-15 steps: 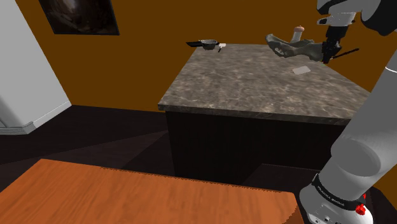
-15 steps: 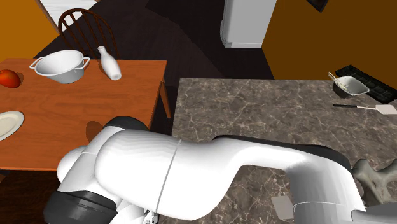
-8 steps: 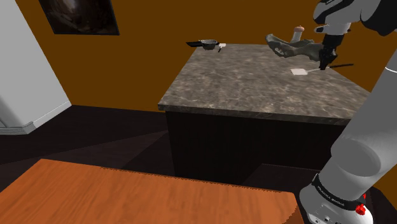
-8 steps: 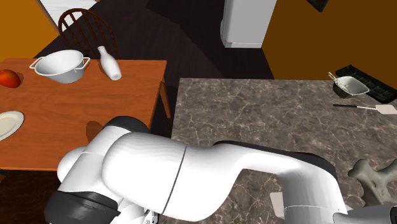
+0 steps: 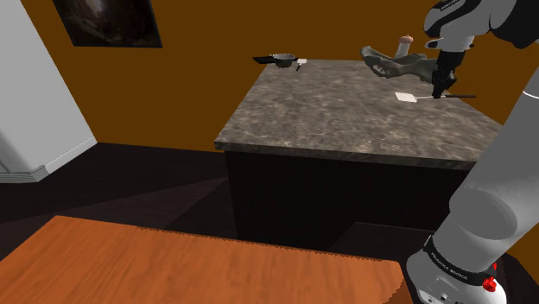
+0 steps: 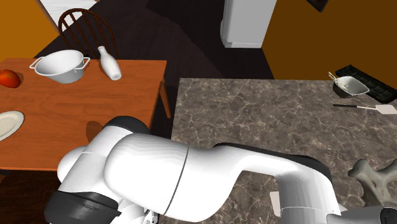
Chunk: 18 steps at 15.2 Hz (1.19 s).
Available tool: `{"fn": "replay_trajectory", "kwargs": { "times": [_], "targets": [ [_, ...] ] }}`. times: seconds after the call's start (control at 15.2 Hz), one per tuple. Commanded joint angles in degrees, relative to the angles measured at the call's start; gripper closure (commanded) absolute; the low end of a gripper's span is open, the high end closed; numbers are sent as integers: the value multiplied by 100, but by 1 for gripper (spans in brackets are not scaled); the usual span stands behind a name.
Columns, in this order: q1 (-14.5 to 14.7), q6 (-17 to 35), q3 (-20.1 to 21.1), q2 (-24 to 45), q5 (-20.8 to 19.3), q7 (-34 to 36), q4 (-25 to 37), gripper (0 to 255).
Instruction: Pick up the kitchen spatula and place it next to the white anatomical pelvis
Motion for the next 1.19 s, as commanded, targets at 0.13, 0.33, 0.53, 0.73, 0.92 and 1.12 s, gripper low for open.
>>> {"fn": "replay_trajectory", "kwargs": {
  "times": [0.13, 0.33, 0.53, 0.73, 0.92, 1.12],
  "targets": [
    [0, 0, 0, 0, 0, 0, 0, 0],
    [0, 0, 0, 0, 0, 0, 0, 0],
    [18, -376, 6, -51, -38, 27, 341, 0],
    [23, -719, 8, -58, -42, 30, 679, 0],
    [23, -719, 8, -58, -42, 30, 679, 0],
    [23, -719, 8, -58, -42, 30, 679, 0]
  ]
}}
